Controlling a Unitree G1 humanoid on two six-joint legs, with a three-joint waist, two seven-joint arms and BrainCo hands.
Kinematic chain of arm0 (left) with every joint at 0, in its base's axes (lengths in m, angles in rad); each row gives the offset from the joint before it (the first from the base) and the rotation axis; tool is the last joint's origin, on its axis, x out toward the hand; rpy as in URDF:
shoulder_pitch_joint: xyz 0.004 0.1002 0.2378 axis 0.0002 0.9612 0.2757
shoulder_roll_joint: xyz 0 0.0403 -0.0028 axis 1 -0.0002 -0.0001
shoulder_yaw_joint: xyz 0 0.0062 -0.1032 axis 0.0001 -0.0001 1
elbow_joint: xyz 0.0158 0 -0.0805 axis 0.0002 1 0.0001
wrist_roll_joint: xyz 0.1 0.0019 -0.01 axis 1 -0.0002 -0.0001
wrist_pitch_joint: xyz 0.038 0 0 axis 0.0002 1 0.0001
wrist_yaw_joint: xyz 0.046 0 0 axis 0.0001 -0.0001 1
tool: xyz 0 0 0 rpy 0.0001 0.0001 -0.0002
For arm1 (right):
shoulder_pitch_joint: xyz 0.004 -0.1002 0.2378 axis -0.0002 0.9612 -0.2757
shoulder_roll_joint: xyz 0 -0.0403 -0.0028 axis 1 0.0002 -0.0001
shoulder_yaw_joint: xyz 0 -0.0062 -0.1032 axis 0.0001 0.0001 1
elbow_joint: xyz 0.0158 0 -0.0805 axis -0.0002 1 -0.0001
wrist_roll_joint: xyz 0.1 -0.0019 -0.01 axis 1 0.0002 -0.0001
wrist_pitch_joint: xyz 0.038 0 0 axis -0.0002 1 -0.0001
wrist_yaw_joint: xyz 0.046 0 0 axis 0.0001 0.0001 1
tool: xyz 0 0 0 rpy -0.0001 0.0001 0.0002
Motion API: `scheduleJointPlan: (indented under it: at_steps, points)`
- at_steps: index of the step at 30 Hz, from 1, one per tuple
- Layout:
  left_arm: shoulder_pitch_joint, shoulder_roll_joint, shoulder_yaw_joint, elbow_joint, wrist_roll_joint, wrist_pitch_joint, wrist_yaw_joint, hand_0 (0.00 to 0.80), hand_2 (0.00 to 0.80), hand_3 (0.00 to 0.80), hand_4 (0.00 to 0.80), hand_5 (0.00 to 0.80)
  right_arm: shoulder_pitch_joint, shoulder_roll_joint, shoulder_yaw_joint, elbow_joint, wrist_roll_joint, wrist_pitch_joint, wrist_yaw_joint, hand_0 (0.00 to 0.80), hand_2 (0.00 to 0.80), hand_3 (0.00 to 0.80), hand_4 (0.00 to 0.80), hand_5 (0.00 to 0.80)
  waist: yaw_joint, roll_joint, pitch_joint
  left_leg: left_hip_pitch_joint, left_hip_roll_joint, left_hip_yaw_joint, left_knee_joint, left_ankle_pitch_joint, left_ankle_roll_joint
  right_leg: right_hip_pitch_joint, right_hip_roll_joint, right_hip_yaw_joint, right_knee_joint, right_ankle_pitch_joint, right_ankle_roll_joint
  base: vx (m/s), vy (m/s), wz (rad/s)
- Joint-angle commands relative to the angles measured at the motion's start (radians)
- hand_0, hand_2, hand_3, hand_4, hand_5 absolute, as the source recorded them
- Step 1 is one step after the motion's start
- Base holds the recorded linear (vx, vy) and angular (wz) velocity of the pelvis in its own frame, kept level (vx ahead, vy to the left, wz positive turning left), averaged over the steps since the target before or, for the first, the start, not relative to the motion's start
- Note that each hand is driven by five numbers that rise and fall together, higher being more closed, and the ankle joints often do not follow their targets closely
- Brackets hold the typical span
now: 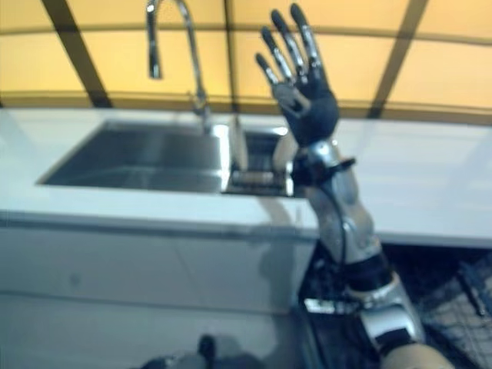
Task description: Take plates into dishwasher
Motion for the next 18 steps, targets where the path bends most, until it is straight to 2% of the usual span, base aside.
scheduleJointPlan:
  at_steps: [1, 3, 6, 7, 8, 9, 10, 11, 13, 14, 15, 16, 18]
  points:
    - [0.071, 0.008, -0.03, 0.033, -0.032, -0.034, 0.008, 0.0, 0.0, 0.0, 0.0, 0.0, -0.06, -0.041, -0.037, 0.017, 0.039, -0.059, 0.019, 0.0, 0.0, 0.0, 0.0, 0.0, 0.024, -0.011, -0.027, -0.089, 0.01, -0.022, 0.019, 0.219, -0.005, 0.026, -0.079, 0.052, 0.082, -0.002, 0.104, 0.376, 0.348, -0.28]
    - [0.065, 0.006, -0.028, 0.046, -0.044, -0.034, 0.016, 0.0, 0.0, 0.0, 0.0, 0.0, -0.067, -0.048, -0.048, 0.048, 0.049, -0.059, 0.036, 0.0, 0.0, 0.0, 0.0, 0.0, 0.023, -0.016, -0.046, -0.063, 0.012, -0.025, 0.024, 0.157, 0.019, 0.045, -0.114, 0.05, 0.096, -0.027, 0.127, 0.374, 0.39, -0.47]
    - [0.041, 0.012, -0.031, 0.061, -0.039, -0.014, 0.023, 0.0, 0.0, 0.0, 0.0, 0.0, -0.032, -0.052, -0.08, 0.048, 0.042, -0.06, 0.034, 0.0, 0.0, 0.0, 0.0, 0.0, 0.01, -0.028, -0.07, -0.024, -0.012, -0.011, 0.077, 0.073, 0.048, 0.064, -0.173, 0.027, 0.133, -0.044, 0.171, 0.298, 0.343, -0.55]
    - [0.032, 0.014, -0.039, 0.065, -0.035, -0.014, 0.022, 0.0, 0.0, 0.0, 0.0, 0.0, -0.011, -0.053, -0.098, 0.042, 0.039, -0.06, 0.027, 0.0, 0.0, 0.0, 0.0, 0.0, 0.004, -0.036, -0.08, -0.016, -0.028, 0.002, 0.09, 0.049, 0.064, 0.068, -0.202, 0.016, 0.157, -0.019, 0.188, 0.325, 0.404, -0.01]
    - [0.02, 0.016, -0.051, 0.062, -0.038, -0.008, 0.018, 0.0, 0.0, 0.0, 0.0, 0.0, 0.011, -0.055, -0.114, 0.035, 0.037, -0.066, 0.018, 0.0, 0.0, 0.0, 0.0, 0.0, 0.0, -0.046, -0.089, -0.007, -0.051, 0.012, 0.099, 0.027, 0.083, 0.058, -0.237, 0.008, 0.204, 0.037, 0.199, 0.261, 0.336, 0.14]
    - [0.017, 0.017, -0.055, 0.06, -0.038, -0.005, 0.016, 0.0, 0.0, 0.0, 0.0, 0.0, 0.017, -0.056, -0.119, 0.032, 0.036, -0.069, 0.013, 0.0, 0.0, 0.0, 0.0, 0.0, -0.001, -0.05, -0.092, -0.005, -0.059, 0.015, 0.101, 0.021, 0.088, 0.052, -0.248, 0.006, 0.219, 0.055, 0.202, 0.318, 0.423, 0.14]
    - [0.0, 0.018, -0.078, 0.059, -0.037, 0.003, 0.016, 0.0, 0.0, 0.0, 0.0, 0.0, 0.046, -0.046, -0.144, 0.016, 0.016, -0.076, -0.006, 0.0, 0.0, 0.0, 0.0, 0.0, -0.01, -0.055, -0.104, 0.012, -0.1, 0.011, 0.102, 0.0, 0.119, 0.015, -0.286, 0.008, 0.32, 0.161, 0.205, 0.335, 0.456, 0.16]
    - [-0.007, 0.022, -0.09, 0.062, -0.027, 0.006, 0.015, 0.0, 0.0, 0.0, 0.0, 0.0, 0.066, -0.045, -0.165, 0.006, 0.013, -0.073, -0.014, 0.0, 0.0, 0.0, 0.0, 0.0, -0.016, -0.054, -0.112, 0.024, -0.123, 0.012, 0.102, -0.013, 0.139, -0.015, -0.308, 0.007, 0.396, 0.219, 0.205, 0.375, 0.527, 0.21]
    - [-0.016, 0.026, -0.106, 0.061, -0.016, 0.019, 0.022, 0.0, 0.0, 0.0, 0.0, 0.0, 0.092, -0.043, -0.184, -0.008, -0.003, -0.069, -0.036, 0.0, 0.0, 0.0, 0.0, 0.0, -0.026, -0.034, -0.119, 0.064, -0.144, 0.009, 0.087, -0.033, 0.165, -0.103, -0.346, -0.003, 0.572, 0.295, 0.205, 0.308, 0.459, 0.15]
    - [-0.023, 0.029, -0.116, 0.063, -0.014, 0.022, 0.024, 0.0, 0.0, 0.0, 0.0, 0.0, 0.102, -0.043, -0.188, -0.014, -0.016, -0.067, -0.047, 0.0, 0.0, 0.0, 0.0, 0.0, -0.029, -0.024, -0.117, 0.083, -0.15, 0.009, 0.081, -0.043, 0.174, -0.146, -0.364, -0.011, 0.642, 0.301, 0.203, 0.289, 0.4, 0.14]
    - [-0.026, 0.032, -0.12, 0.06, -0.01, 0.027, 0.027, 0.0, 0.0, 0.0, 0.0, 0.0, 0.107, -0.045, -0.19, -0.01, -0.02, -0.068, -0.052, 0.0, 0.0, 0.0, 0.0, 0.0, -0.033, -0.026, -0.113, 0.106, -0.16, 0.013, 0.072, -0.05, 0.179, -0.18, -0.375, -0.013, 0.673, 0.294, 0.204, 0.263, 0.308, 0.14]
    - [-0.028, 0.039, -0.124, 0.045, -0.01, 0.038, 0.03, 0.0, 0.0, 0.0, 0.0, 0.0, 0.106, -0.054, -0.183, -0.003, -0.019, -0.078, -0.063, 0.0, 0.0, 0.0, 0.0, 0.0, -0.04, -0.019, -0.108, 0.14, -0.16, 0.016, 0.05, -0.054, 0.181, -0.224, -0.369, -0.021, 0.668, 0.289, 0.202, 0.235, 0.199, 0.1]
    - [-0.035, 0.048, -0.126, 0.035, -0.007, 0.045, 0.028, 0.0, 0.0, 0.0, 0.0, 0.0, 0.092, -0.066, -0.184, 0.015, -0.014, -0.092, -0.087, 0.0, 0.0, 0.0, 0.0, 0.0, -0.047, -0.014, -0.1, 0.182, -0.16, 0.015, 0.016, -0.054, 0.175, -0.254, -0.322, -0.056, 0.578, 0.234, 0.188, 0.222, 0.086, 0.02]
